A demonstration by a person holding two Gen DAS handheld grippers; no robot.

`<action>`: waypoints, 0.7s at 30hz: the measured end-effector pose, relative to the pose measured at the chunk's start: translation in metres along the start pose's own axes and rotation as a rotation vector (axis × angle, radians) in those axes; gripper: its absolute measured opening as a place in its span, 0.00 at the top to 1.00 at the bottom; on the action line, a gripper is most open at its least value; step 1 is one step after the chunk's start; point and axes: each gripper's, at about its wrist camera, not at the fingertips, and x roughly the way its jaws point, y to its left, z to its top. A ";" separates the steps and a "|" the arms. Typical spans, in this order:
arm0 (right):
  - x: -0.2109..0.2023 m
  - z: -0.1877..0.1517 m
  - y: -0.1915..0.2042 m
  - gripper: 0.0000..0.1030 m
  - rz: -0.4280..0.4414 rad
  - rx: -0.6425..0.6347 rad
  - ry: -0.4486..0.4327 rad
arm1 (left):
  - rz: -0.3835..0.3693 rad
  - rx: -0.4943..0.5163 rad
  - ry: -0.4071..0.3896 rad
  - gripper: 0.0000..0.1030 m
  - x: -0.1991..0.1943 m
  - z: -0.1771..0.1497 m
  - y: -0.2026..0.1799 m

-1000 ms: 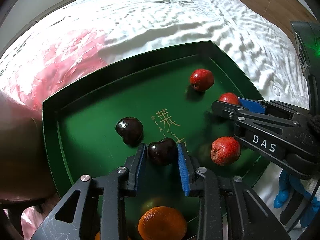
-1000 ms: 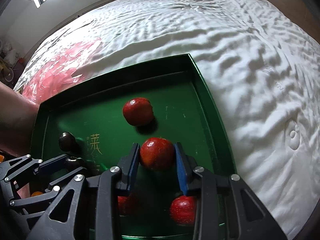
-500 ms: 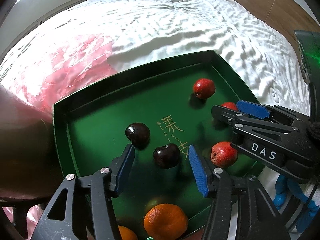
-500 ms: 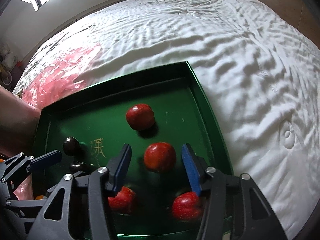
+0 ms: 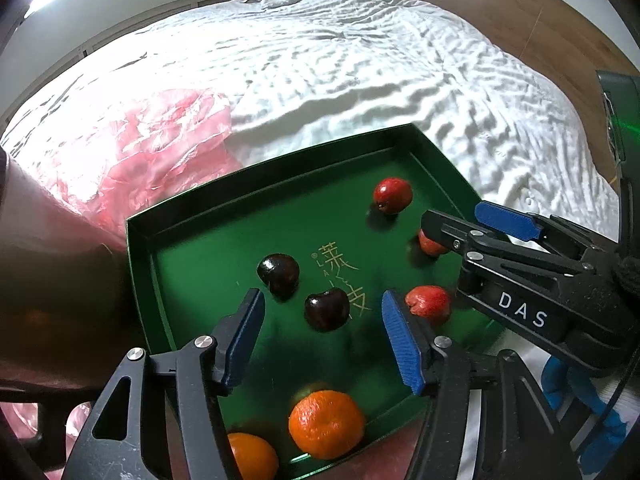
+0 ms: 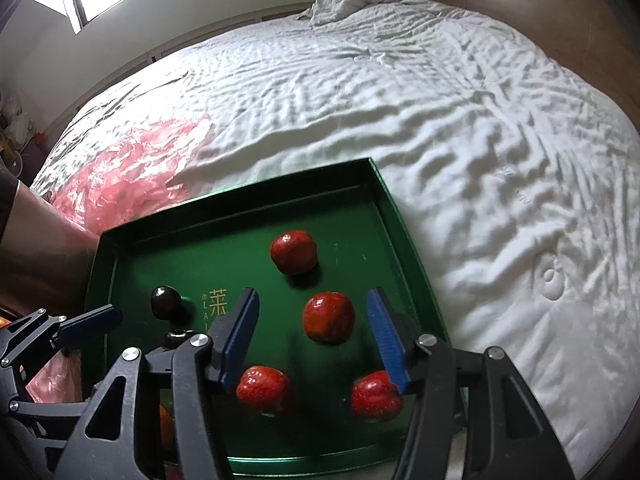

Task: Organize fruits
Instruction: 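Open the left tool to drop the plum while the right tool releases the apple, then move both open tools back toward the remaining fruit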

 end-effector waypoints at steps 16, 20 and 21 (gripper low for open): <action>-0.050 -0.023 0.023 0.00 -0.036 -0.032 -0.046 | 0.002 0.080 -0.099 0.45 -0.061 -0.045 -0.001; -0.061 -0.035 0.031 0.00 -0.040 -0.032 -0.042 | -0.016 0.094 -0.130 0.45 -0.081 -0.063 0.001; -0.064 -0.041 0.035 0.00 -0.039 -0.034 -0.040 | -0.019 0.096 -0.136 0.45 -0.085 -0.067 0.003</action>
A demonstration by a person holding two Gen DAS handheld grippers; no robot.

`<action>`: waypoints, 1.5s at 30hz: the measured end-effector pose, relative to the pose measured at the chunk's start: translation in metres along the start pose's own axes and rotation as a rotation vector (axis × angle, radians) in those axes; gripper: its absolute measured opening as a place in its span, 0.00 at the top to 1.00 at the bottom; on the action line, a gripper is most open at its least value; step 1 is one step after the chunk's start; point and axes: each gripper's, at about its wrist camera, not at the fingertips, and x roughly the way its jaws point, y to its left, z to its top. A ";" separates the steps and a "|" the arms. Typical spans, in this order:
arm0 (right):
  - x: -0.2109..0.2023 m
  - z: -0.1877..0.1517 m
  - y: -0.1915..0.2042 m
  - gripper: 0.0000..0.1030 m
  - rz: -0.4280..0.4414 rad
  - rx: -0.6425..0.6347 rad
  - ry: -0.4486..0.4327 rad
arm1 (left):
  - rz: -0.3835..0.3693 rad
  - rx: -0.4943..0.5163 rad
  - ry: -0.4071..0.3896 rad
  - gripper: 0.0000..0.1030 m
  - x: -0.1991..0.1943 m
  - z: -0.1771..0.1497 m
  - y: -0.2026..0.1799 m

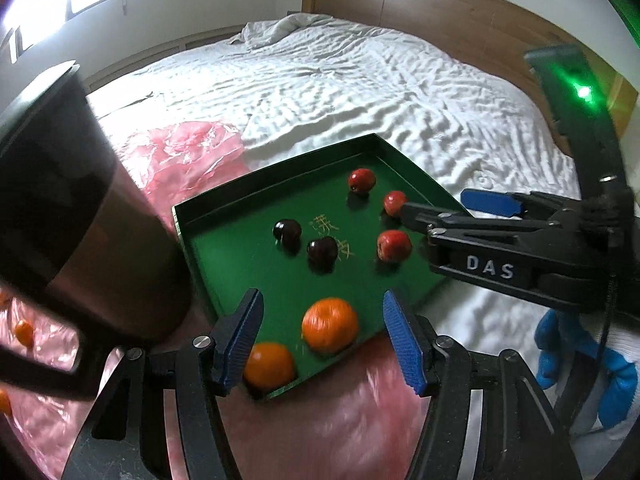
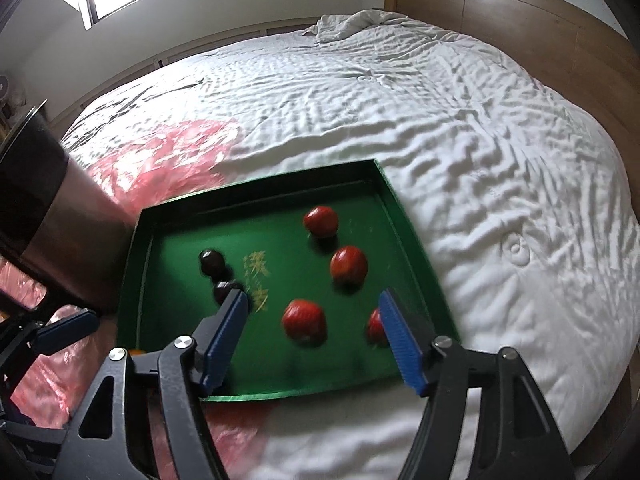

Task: Organize fruits
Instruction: 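Move both open tools back toward the remaining fruit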

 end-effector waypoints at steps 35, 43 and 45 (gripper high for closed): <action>-0.027 -0.101 0.317 0.00 0.425 -0.421 0.198 | 0.438 -0.416 0.024 0.43 -0.148 -0.173 0.286; 0.002 -0.056 0.406 0.00 0.487 -0.471 0.141 | 0.548 -0.564 0.007 0.43 -0.163 -0.200 0.385; 0.011 -0.048 0.418 0.00 0.488 -0.476 0.132 | 0.565 -0.585 0.006 0.43 -0.163 -0.205 0.402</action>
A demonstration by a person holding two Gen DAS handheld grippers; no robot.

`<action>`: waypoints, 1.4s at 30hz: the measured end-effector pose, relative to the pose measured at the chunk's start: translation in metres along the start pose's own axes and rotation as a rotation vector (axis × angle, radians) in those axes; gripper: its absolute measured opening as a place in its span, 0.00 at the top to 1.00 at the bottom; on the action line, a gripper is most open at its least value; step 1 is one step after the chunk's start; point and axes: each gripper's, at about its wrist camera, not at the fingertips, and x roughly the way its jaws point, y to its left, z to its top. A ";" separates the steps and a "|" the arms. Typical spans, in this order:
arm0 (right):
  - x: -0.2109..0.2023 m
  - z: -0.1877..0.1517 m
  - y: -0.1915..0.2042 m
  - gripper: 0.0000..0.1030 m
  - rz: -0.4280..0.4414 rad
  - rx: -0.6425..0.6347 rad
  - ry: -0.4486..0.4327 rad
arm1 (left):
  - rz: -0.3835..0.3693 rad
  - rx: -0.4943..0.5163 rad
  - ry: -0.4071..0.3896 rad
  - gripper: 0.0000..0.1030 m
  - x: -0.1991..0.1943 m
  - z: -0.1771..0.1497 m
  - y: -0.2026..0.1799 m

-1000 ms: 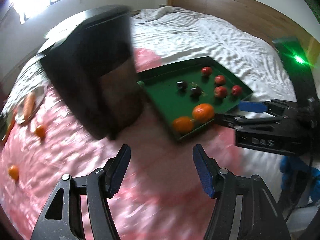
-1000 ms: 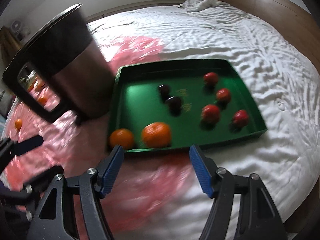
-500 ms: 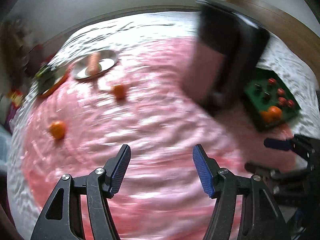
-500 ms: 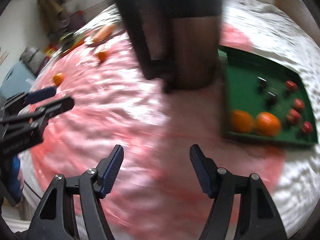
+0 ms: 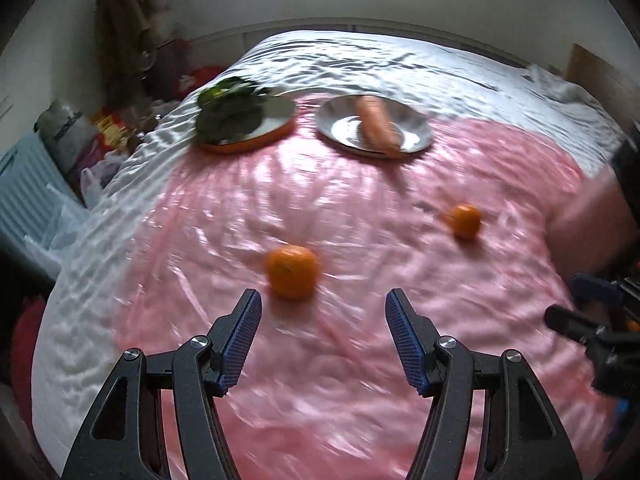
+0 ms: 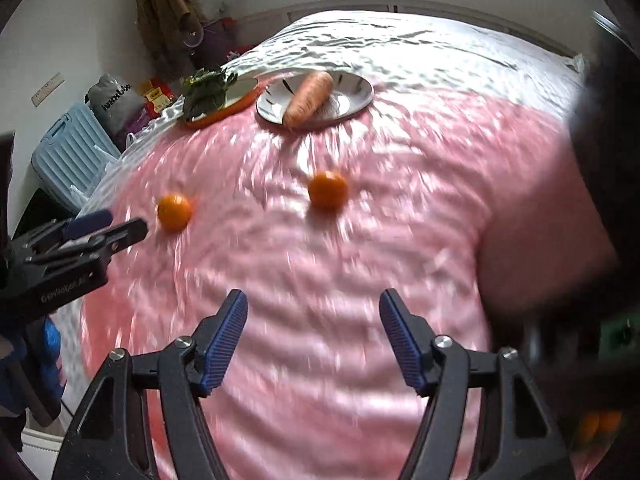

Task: Organize fruits
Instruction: 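Move both open tools back toward the remaining fruit, then grasp an orange with the left tool while the right tool grasps another orange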

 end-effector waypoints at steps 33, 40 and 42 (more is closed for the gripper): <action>0.127 0.077 -0.013 0.16 -0.012 0.072 0.073 | -0.025 -0.064 0.072 0.43 0.084 0.009 0.025; 0.132 0.078 -0.013 0.35 -0.012 0.065 0.084 | -0.036 -0.078 0.091 0.52 0.091 0.007 0.028; 0.132 0.078 -0.015 0.35 -0.005 0.069 0.083 | -0.055 -0.079 0.096 0.59 0.092 0.007 0.029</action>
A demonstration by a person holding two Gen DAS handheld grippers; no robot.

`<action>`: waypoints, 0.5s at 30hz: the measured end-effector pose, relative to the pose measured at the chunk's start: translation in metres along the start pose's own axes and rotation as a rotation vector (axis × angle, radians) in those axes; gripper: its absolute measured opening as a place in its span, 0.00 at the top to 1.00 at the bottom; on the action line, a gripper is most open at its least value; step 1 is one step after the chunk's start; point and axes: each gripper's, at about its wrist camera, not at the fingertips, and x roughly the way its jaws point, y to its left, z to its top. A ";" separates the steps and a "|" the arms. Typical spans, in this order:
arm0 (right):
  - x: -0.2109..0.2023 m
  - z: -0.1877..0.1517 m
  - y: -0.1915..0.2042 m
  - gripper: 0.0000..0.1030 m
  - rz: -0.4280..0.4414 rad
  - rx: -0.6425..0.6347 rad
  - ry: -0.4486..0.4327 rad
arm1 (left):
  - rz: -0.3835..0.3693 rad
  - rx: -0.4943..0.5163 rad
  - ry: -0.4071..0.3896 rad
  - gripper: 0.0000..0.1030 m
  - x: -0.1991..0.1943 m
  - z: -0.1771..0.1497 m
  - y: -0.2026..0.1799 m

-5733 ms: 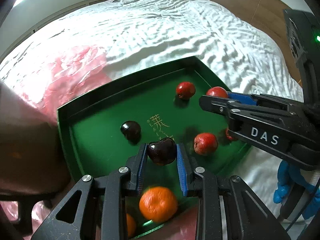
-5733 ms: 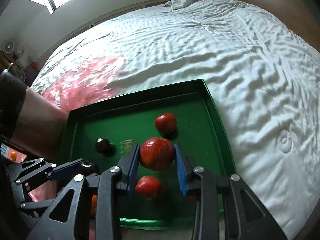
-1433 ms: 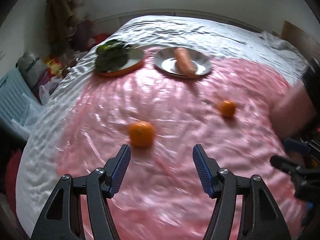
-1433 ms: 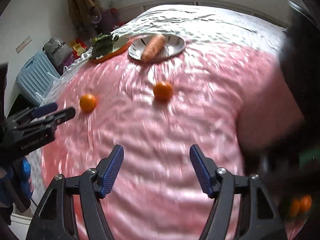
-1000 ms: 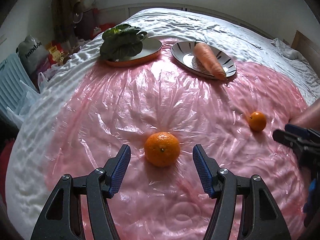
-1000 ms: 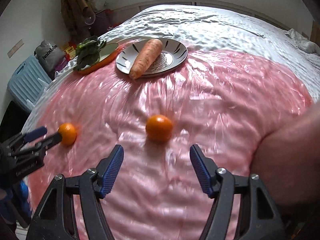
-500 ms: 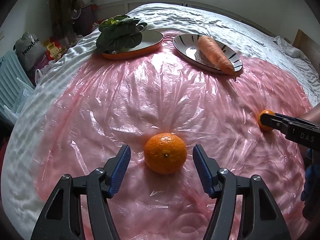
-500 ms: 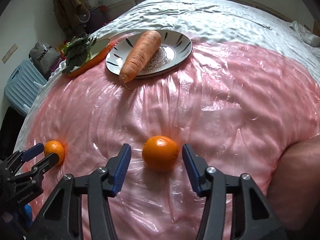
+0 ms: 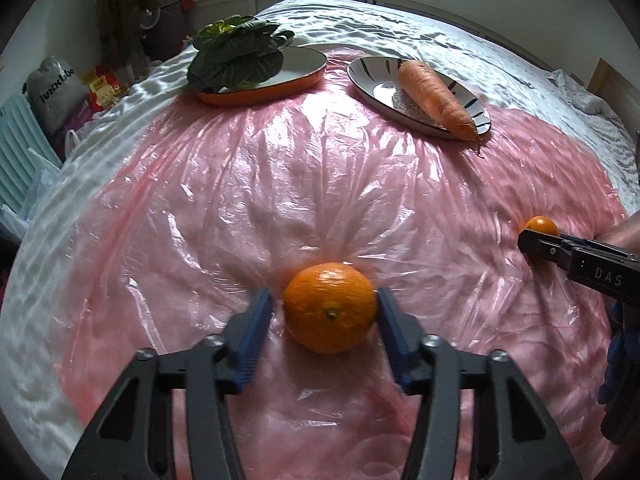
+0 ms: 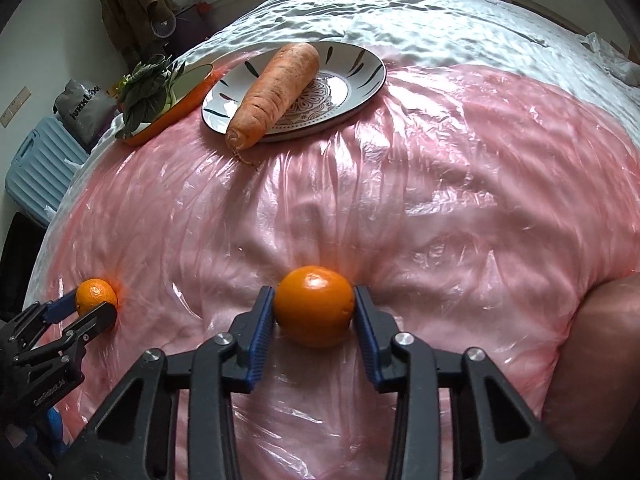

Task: Organize fruits
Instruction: 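Grasp an orange with the left tool while the right tool grasps another orange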

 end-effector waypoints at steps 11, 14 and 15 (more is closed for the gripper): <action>-0.022 0.001 -0.008 0.36 0.041 0.030 -0.044 | -0.023 -0.007 -0.012 0.61 -0.010 0.002 -0.002; -0.030 0.001 -0.010 0.35 0.044 0.035 -0.058 | -0.024 -0.002 -0.018 0.61 -0.014 0.002 -0.003; -0.033 0.001 -0.010 0.35 0.044 0.034 -0.062 | -0.025 -0.002 -0.020 0.61 -0.014 0.001 -0.003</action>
